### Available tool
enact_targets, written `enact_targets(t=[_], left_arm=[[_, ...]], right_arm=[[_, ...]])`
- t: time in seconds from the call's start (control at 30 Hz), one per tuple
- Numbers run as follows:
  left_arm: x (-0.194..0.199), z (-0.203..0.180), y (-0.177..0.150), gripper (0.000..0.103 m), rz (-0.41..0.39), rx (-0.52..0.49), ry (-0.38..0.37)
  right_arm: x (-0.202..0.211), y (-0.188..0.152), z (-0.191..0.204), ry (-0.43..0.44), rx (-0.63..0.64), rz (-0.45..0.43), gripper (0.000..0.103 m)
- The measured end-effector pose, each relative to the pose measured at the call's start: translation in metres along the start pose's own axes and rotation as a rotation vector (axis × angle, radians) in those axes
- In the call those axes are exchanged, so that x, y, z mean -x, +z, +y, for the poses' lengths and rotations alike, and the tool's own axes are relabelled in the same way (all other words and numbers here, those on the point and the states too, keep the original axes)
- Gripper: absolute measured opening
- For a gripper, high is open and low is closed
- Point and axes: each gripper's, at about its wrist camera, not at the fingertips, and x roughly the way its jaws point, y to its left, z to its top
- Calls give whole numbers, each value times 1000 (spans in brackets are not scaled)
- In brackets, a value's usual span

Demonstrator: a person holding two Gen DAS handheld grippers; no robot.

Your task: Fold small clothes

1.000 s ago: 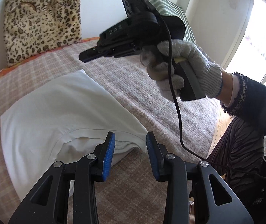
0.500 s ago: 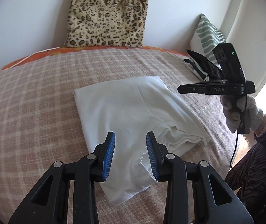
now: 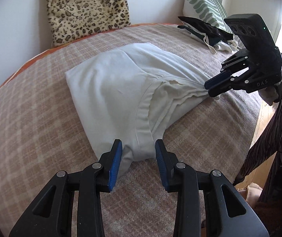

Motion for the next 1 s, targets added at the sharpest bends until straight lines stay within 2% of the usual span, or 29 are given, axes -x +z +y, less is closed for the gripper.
enact_targets(t=[0.1, 0.17, 0.3, 0.37, 0.47, 0.63, 0.77, 0.87, 1.0], left_arm=[[8, 14, 7, 33, -37, 63, -2], [10, 22, 17, 33, -63, 100, 2], [17, 28, 43, 33, -136, 164, -39], [15, 23, 56, 33, -161, 163, -55], [-2, 6, 71, 33, -152, 122, -84], [-50, -21, 77, 33, -51, 74, -127], [-77, -33, 62, 33, 48, 20, -135], [-72, -35, 58, 33, 41, 2, -137], [-52, -22, 58, 33, 4, 52, -158]], right_arm=[[14, 1, -1, 34, -26, -57, 20], [21, 7, -5, 29, -41, -105, 28], [28, 24, -14, 50, -98, -180, 29], [30, 33, -17, 57, -132, -217, 27], [22, 52, -23, 22, -143, -245, 26], [12, 90, -38, 13, -221, -258, 26], [1, 114, -50, 48, -287, -254, 23], [-11, 130, -49, 23, -261, -237, 23], [-42, 134, -52, -114, -192, -120, 17]])
